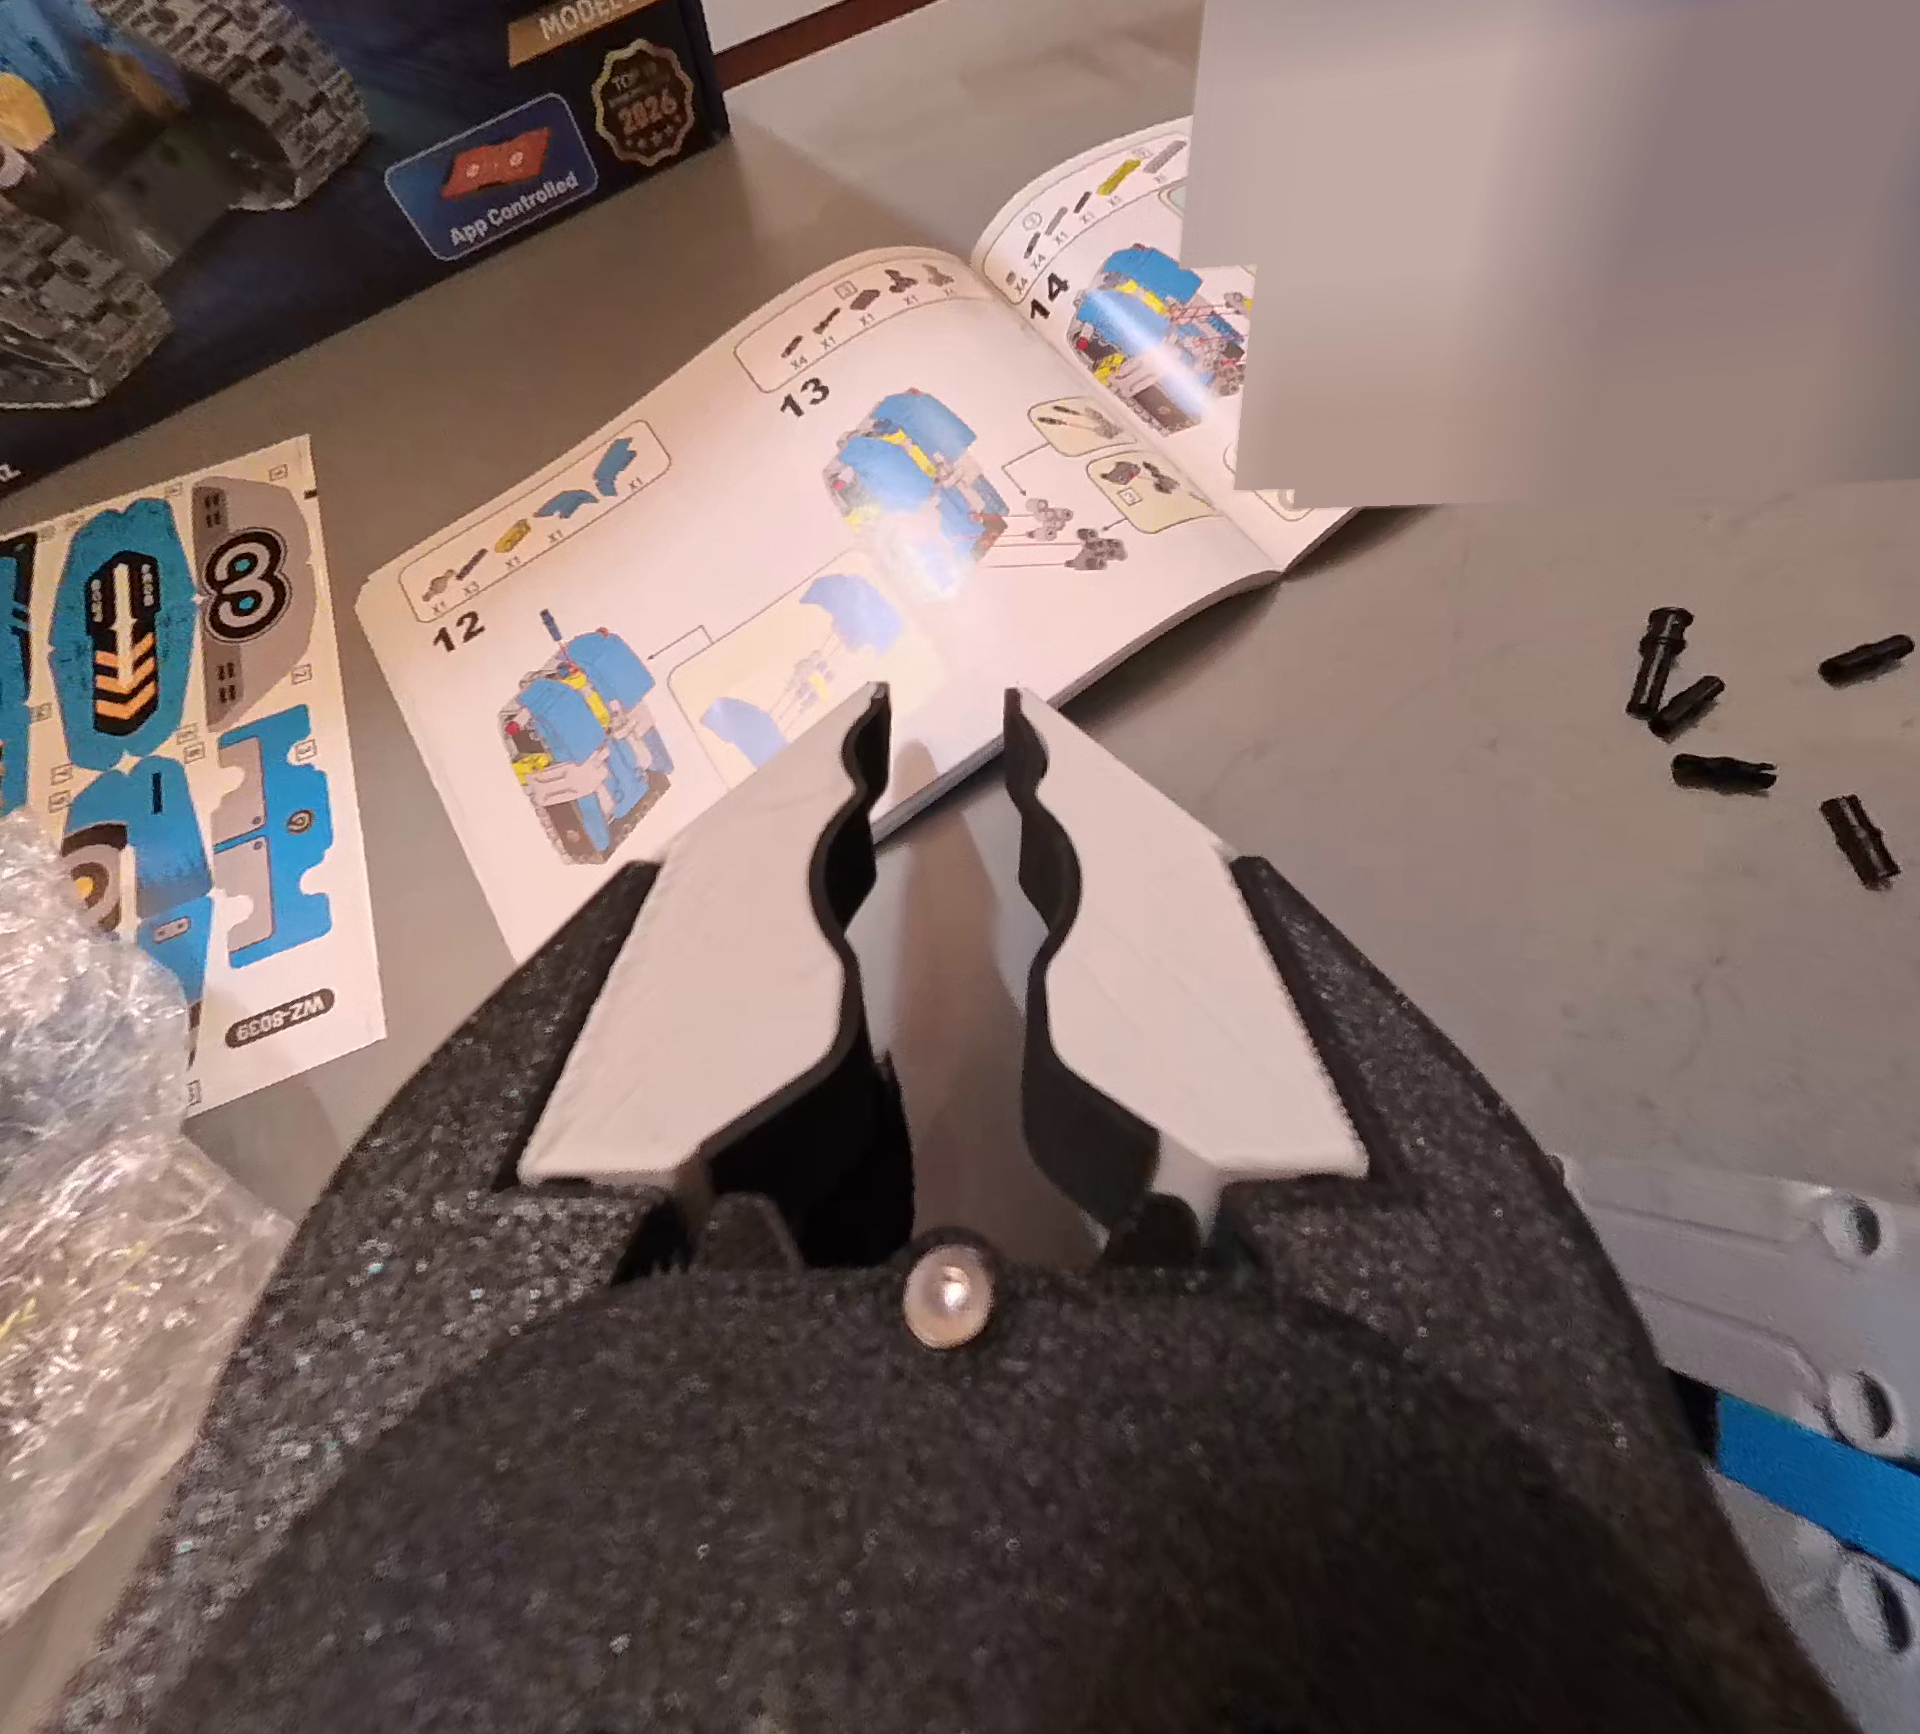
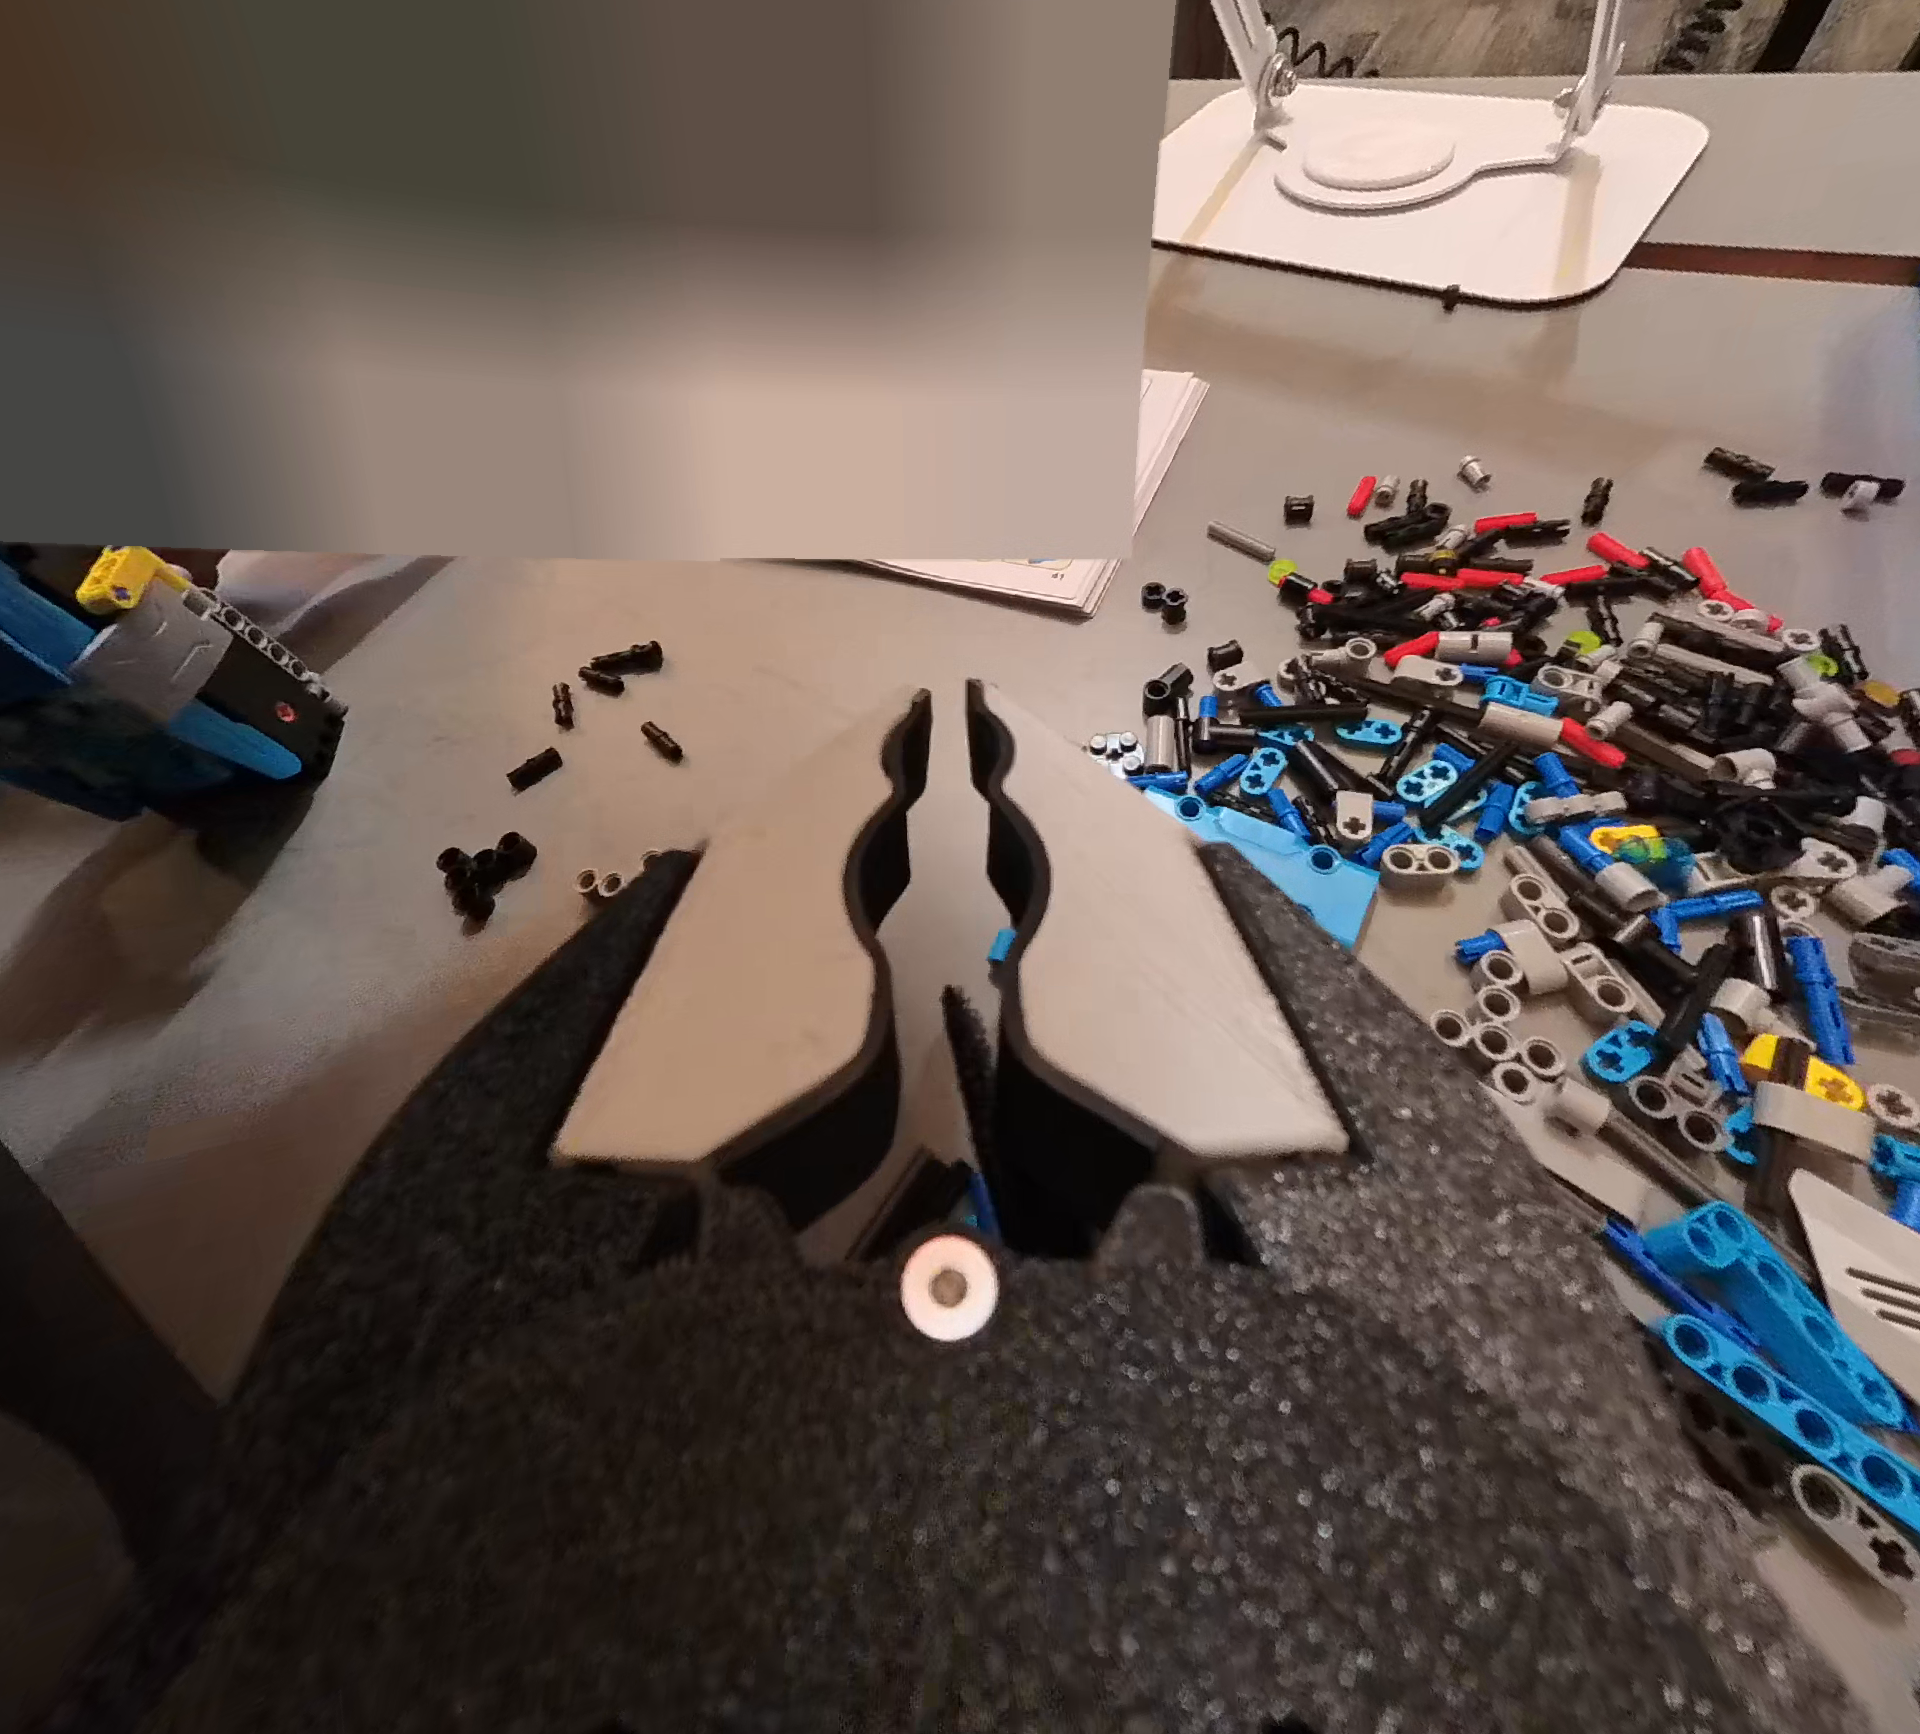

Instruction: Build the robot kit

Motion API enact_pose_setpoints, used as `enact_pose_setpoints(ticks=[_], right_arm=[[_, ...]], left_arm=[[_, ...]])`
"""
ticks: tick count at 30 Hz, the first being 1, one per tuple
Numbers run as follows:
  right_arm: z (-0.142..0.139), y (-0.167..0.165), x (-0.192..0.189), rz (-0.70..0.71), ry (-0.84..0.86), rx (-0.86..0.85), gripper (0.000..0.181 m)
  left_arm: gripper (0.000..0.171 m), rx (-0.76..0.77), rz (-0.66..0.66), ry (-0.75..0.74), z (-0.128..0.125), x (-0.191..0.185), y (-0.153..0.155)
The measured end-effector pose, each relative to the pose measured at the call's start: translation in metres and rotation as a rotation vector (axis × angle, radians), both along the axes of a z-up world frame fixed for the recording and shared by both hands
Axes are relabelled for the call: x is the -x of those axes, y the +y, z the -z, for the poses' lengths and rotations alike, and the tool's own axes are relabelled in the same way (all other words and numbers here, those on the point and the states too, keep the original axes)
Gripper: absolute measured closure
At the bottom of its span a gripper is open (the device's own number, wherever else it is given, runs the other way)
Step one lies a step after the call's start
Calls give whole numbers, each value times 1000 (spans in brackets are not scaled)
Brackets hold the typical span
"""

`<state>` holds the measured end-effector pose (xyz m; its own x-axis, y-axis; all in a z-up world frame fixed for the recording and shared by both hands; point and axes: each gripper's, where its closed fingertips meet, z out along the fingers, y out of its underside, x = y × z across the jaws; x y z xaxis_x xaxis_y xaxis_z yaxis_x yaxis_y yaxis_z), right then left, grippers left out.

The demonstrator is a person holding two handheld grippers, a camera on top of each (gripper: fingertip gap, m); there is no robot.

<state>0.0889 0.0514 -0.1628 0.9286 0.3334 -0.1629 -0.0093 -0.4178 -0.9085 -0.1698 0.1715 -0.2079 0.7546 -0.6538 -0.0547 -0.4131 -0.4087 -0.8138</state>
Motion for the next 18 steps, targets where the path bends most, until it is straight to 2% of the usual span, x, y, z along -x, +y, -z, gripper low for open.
enact_pose_setpoints(ticks=[12,14,18], right_arm=[[11,-1,2,-3,-65,41,175],[19,-1,-8,47,-135,73,176],[32,-10,-60,247,-413,137,181]], left_arm=[[150,31,-17,-1,4,2,2],[150,34,-19,-5,4,2,3],[150,48,-25,-12,5,2,4]])
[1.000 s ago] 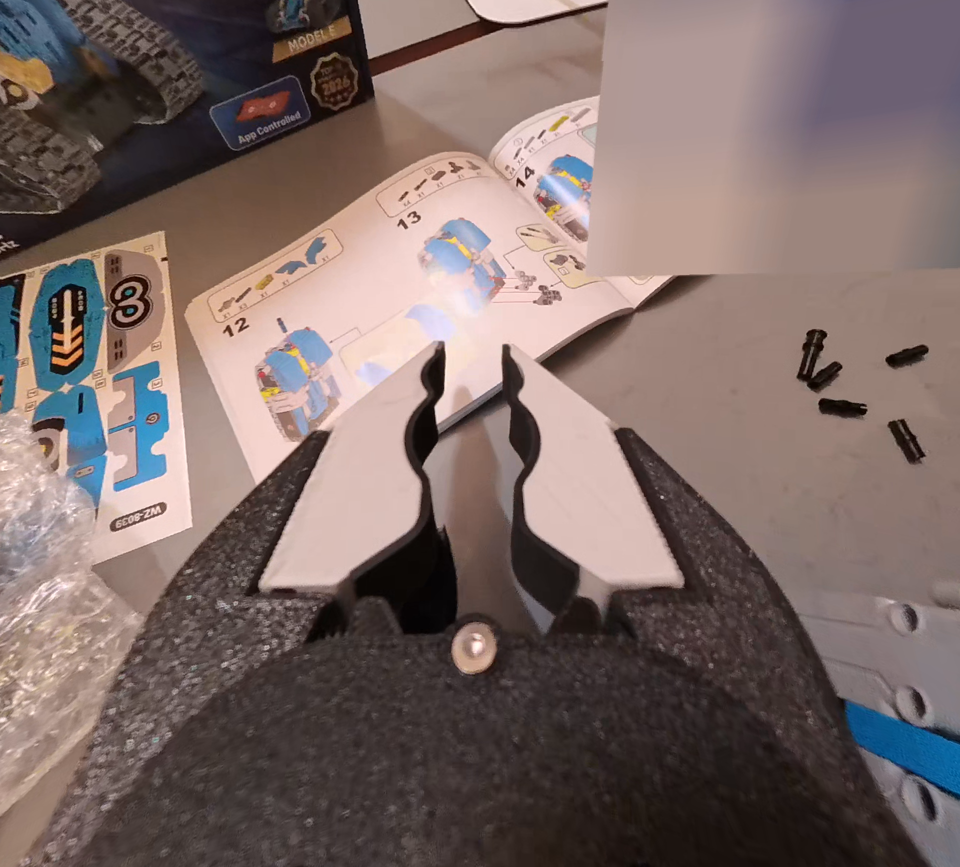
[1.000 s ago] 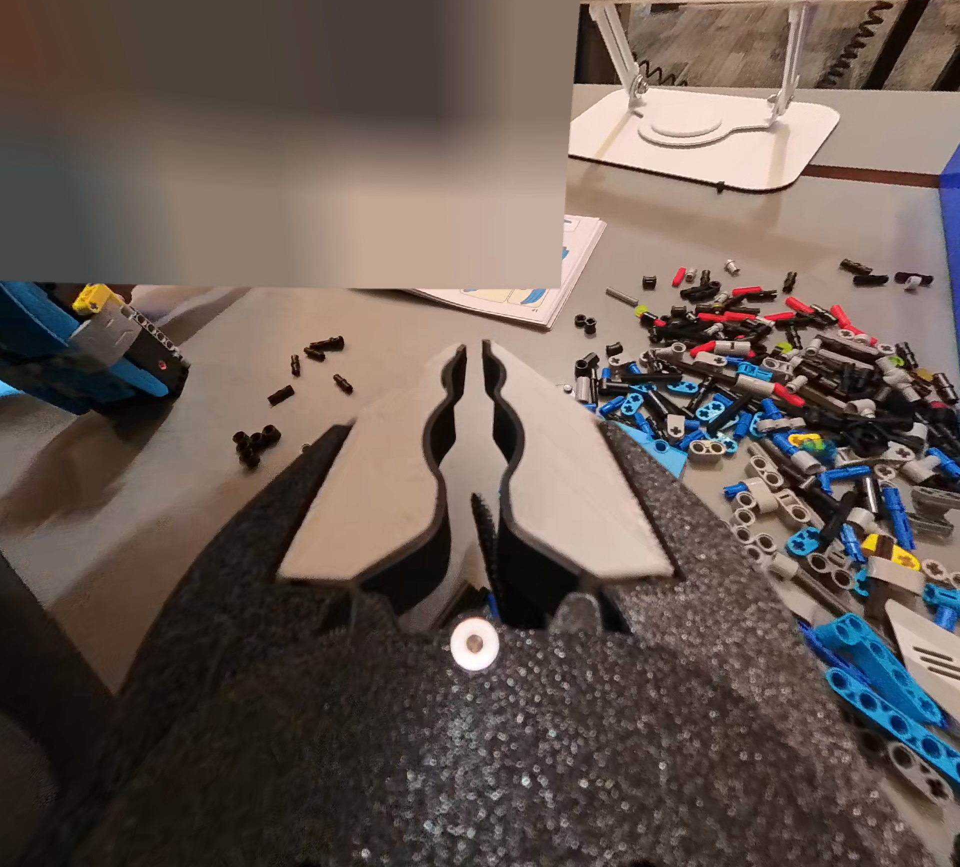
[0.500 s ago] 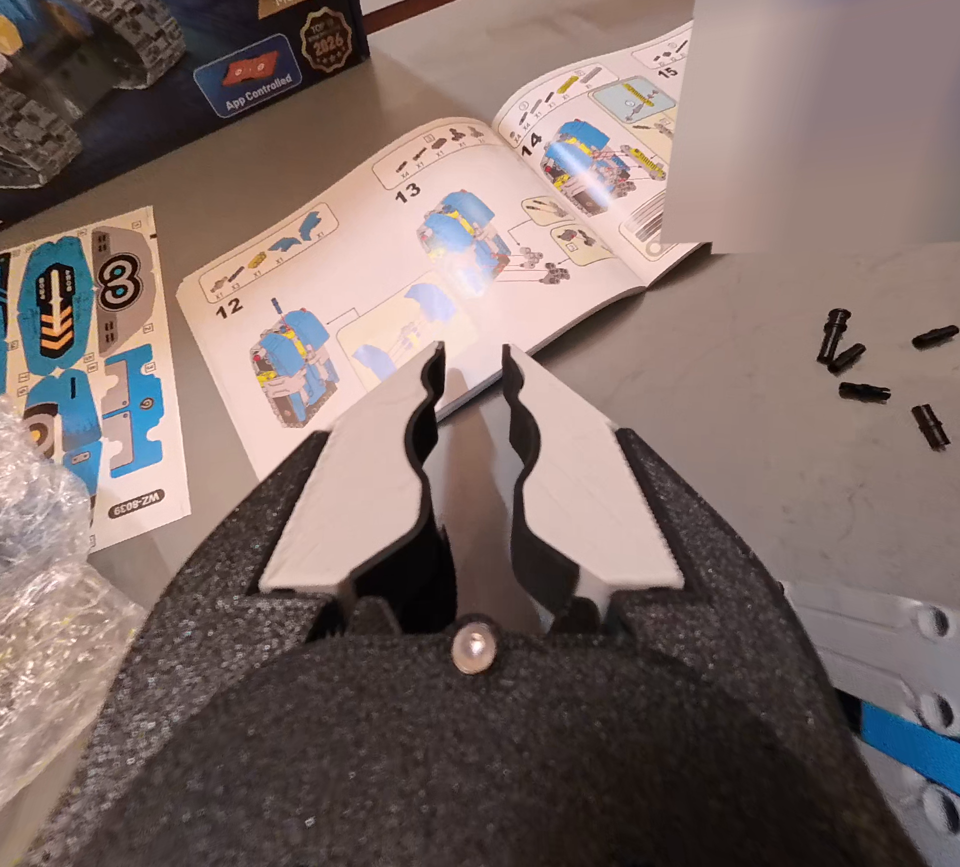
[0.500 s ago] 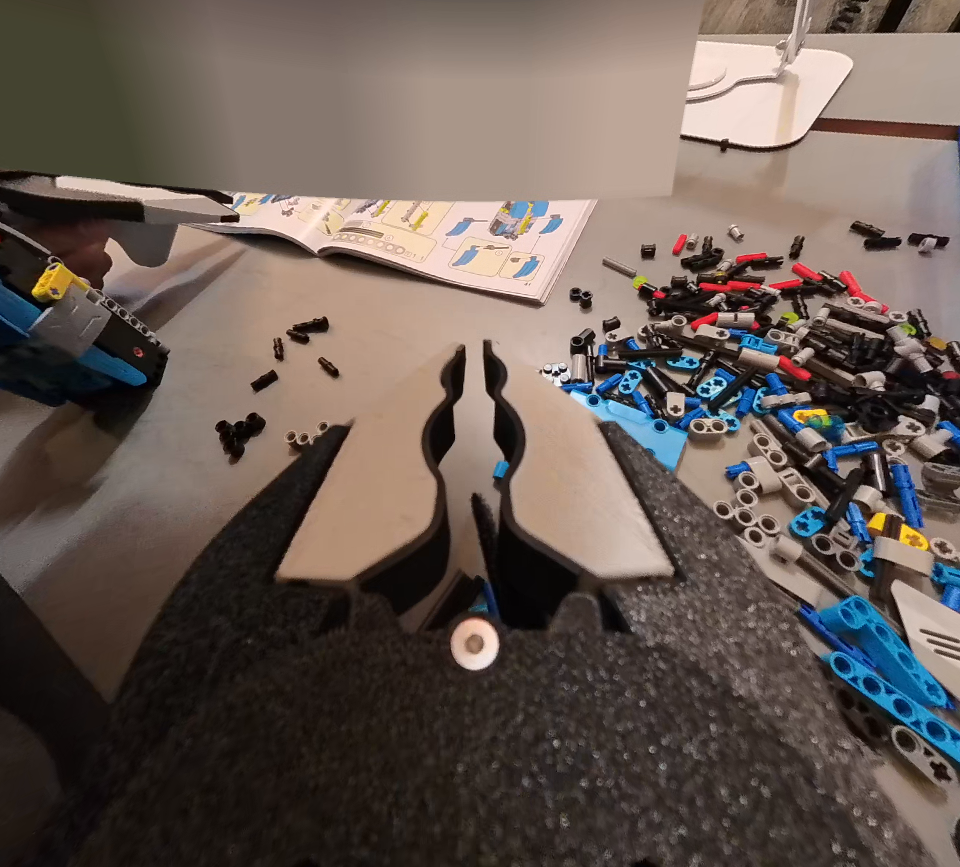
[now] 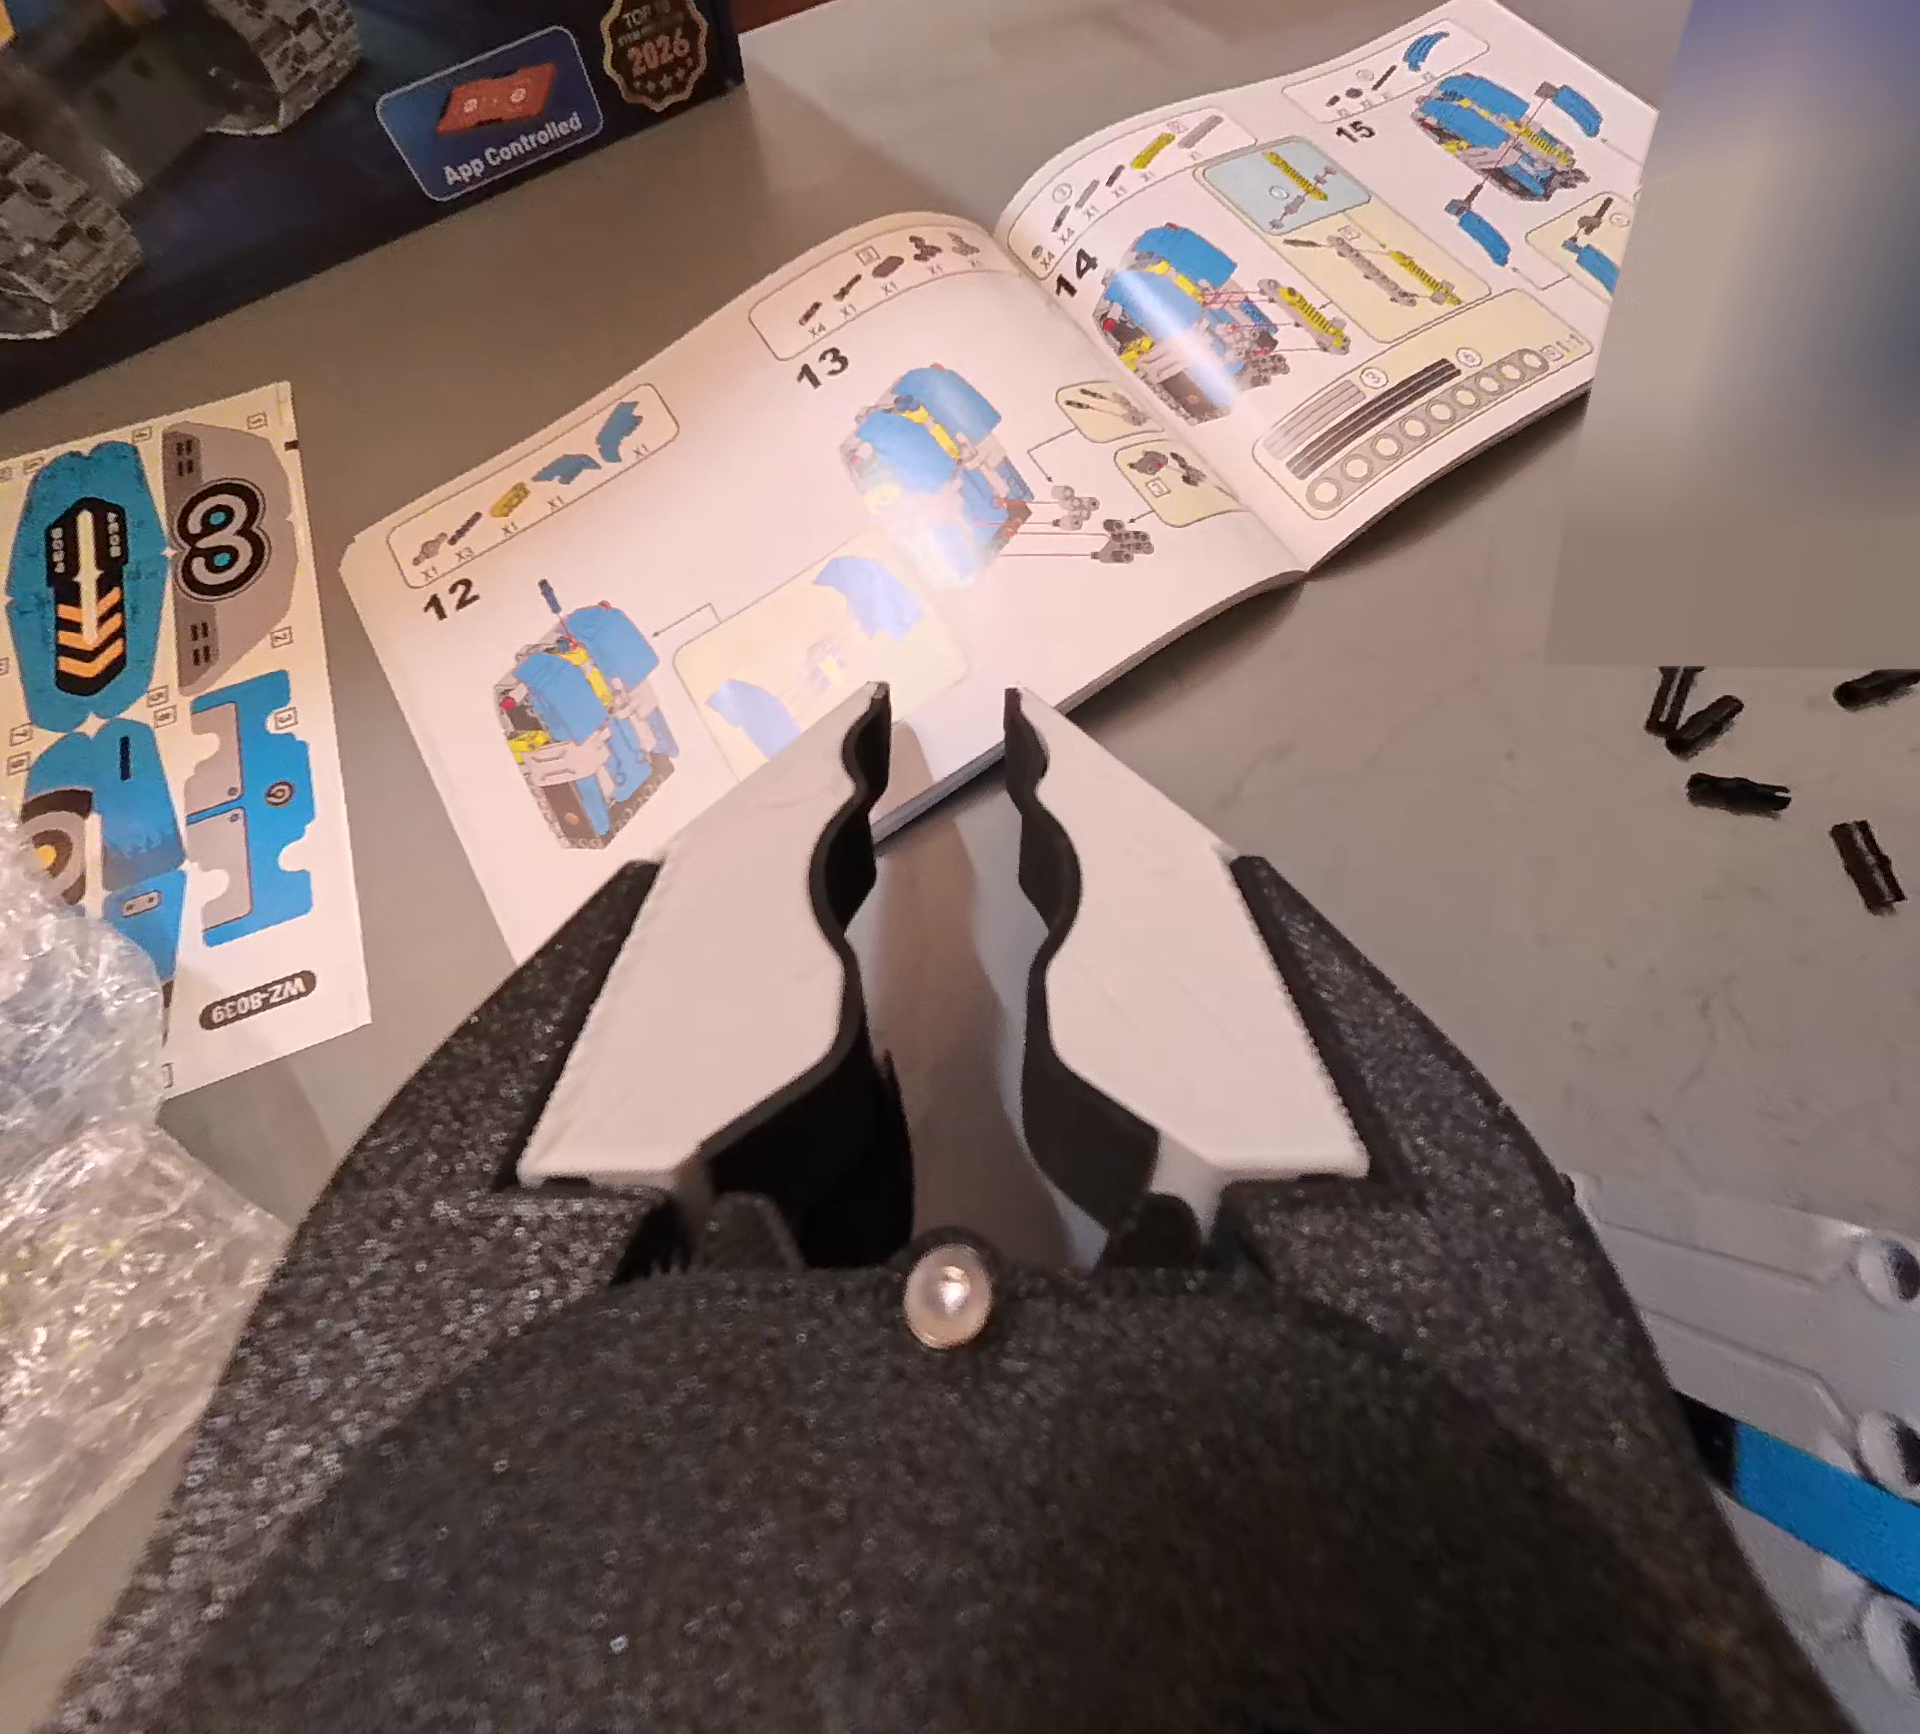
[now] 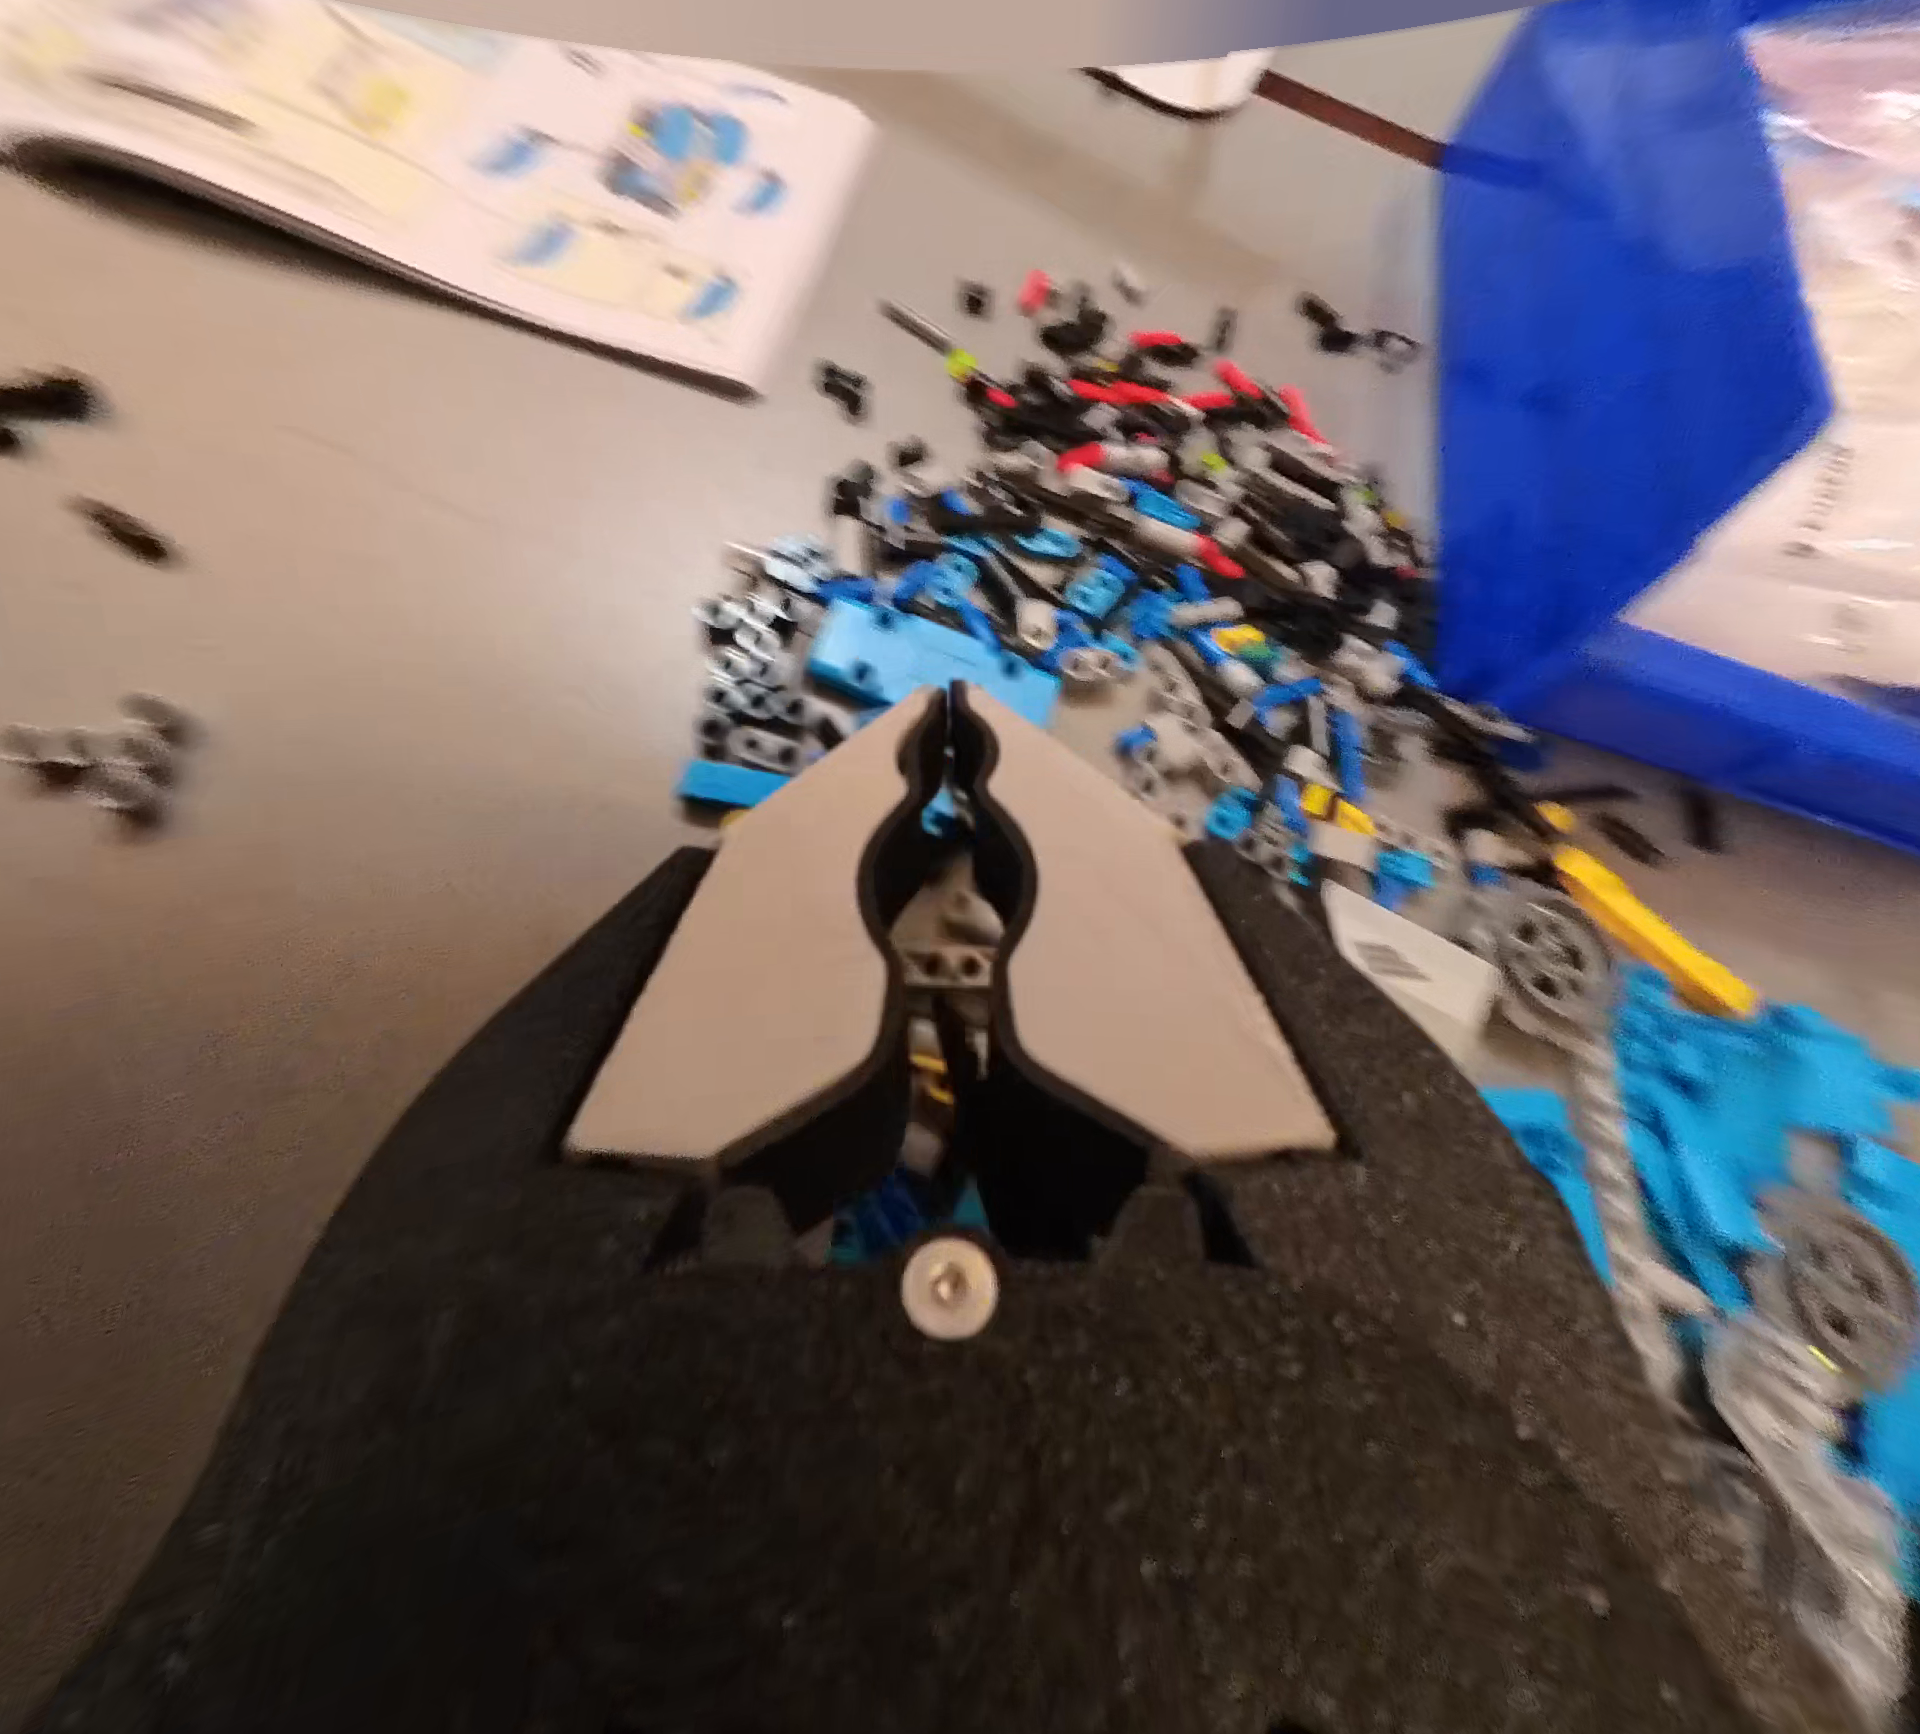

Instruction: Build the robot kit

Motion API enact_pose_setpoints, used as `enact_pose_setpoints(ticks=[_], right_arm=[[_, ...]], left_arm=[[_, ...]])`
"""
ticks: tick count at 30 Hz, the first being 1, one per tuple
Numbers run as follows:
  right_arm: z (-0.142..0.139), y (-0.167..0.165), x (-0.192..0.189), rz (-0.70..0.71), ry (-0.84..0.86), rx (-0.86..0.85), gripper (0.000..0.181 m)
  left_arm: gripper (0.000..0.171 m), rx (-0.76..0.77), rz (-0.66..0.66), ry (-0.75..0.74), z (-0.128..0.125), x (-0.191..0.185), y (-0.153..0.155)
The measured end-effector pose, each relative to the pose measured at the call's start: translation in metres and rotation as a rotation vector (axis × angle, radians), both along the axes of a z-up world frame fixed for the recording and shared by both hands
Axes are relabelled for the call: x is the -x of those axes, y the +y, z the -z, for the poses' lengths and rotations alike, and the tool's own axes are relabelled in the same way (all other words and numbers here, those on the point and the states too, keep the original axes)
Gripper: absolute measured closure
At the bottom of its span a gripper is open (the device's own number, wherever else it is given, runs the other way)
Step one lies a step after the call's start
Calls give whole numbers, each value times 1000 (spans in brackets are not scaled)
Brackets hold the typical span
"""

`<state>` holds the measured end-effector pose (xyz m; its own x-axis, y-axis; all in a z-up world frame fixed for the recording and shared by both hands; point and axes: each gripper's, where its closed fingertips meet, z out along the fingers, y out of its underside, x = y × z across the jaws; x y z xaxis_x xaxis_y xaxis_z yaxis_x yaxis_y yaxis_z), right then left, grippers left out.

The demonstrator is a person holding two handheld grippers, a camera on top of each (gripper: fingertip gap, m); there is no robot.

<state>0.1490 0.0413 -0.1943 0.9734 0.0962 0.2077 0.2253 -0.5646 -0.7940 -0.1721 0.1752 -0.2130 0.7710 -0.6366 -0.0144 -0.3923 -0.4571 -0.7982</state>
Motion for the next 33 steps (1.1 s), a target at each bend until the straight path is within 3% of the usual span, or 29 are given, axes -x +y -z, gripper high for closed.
enact_pose_setpoints(ticks=[2,5,13,17,21,28,30,33], right_arm=[[9,-4,-16,55,-10,51,180],[22,-4,-19,74,79,115,162],[23,3,-10,48,184,111,149],[27,3,-14,73,184,129,149],[28,2,-12,65,208,138,173],[15,3,-8,33,143,74,174],[1,4,2,-20,144,7,174],[-26,-3,60,-304,191,-112,174]], left_arm=[[150,3,-3,-2,0,0,0],[150,-5,0,1,0,0,0],[150,-4,1,9,1,0,0],[150,-6,2,6,0,0,0],[150,-16,6,10,-1,-1,-1],[150,-68,34,35,-5,-3,-6],[150,-89,37,35,-8,-4,-8],[150,-99,46,3,-15,-7,-11]])
